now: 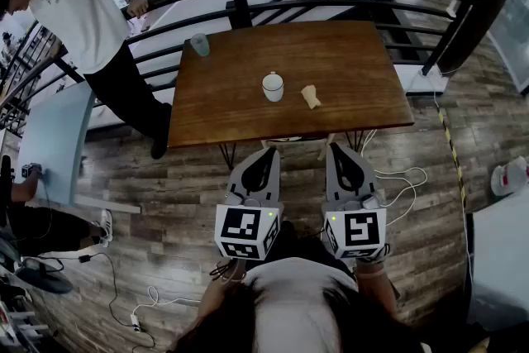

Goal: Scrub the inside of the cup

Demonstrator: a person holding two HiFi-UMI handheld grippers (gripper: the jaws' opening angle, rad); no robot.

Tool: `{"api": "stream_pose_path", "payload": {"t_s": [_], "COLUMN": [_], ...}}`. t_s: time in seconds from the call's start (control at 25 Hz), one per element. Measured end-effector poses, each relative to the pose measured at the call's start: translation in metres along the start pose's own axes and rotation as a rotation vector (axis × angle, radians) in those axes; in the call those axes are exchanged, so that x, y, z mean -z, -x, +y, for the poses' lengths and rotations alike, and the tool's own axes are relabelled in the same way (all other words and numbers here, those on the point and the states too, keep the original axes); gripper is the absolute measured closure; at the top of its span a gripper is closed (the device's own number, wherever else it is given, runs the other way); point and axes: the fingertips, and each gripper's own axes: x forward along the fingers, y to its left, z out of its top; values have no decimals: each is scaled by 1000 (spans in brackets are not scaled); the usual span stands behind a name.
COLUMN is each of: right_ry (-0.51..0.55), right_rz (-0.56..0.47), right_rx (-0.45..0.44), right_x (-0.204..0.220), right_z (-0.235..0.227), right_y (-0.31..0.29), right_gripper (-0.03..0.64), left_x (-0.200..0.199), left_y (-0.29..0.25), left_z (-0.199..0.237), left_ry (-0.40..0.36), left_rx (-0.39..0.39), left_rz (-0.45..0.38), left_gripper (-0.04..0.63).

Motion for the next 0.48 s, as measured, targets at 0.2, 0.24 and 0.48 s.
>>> {"api": "stream_pose_path", "payload": {"t_s": [0.2,0.24,0.48], "right_ry": [-9,-10,-23], "right_rz": [2,4,27], "right_rx": [18,23,28], "right_x": [2,3,7], "right_z": [19,22,29], "right_y": [-18,-20,-34], "right_gripper": [583,583,583], "left_x": [4,5,9], "left_y": [-1,-1,-9], "left_z": [23,28,47], "left_ry": [-4,-3,6], "left_rx": [29,34,52], "left_rz": [-9,-10,-13], "left_gripper": [588,588,588]}}
